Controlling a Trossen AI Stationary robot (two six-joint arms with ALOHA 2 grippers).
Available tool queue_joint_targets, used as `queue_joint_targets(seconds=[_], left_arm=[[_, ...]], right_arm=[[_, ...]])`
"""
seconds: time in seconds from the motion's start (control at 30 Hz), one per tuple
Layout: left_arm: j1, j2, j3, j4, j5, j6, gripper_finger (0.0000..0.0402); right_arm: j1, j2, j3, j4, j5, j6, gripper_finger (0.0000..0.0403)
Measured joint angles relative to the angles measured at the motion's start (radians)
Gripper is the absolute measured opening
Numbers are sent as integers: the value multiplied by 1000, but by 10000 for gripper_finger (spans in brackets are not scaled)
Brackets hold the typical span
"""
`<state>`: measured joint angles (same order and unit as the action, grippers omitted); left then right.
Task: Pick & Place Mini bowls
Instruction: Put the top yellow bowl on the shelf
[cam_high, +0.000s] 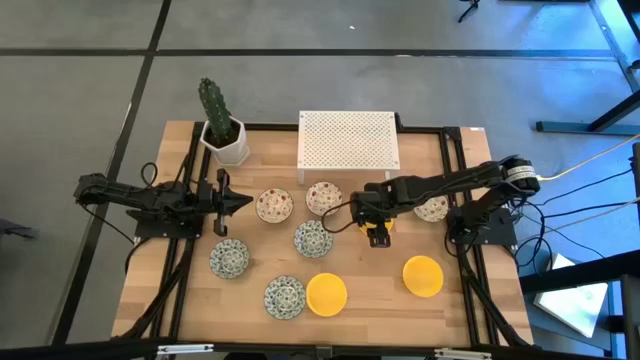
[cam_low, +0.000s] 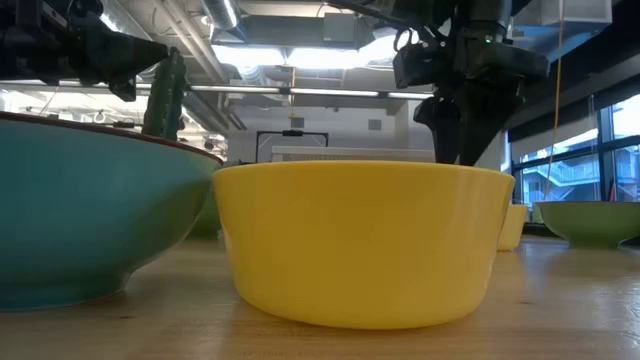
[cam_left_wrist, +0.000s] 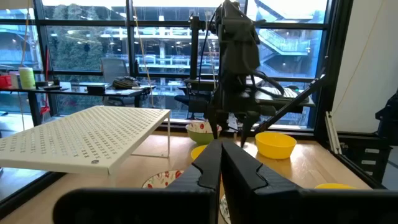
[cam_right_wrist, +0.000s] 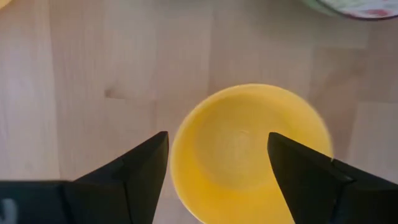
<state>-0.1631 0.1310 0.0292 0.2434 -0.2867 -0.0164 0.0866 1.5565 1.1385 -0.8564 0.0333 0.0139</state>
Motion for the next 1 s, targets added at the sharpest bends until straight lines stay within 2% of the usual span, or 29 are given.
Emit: queue_joint_targets(seconds=[0.6, 1.0], left_arm=[[0, 0, 0, 16, 0, -8, 6], [0, 0, 0, 16, 0, -8, 6]], right_arm=[[8, 96, -6, -5, 59, 7, 273], [8, 96, -148, 107, 42, 35, 273]])
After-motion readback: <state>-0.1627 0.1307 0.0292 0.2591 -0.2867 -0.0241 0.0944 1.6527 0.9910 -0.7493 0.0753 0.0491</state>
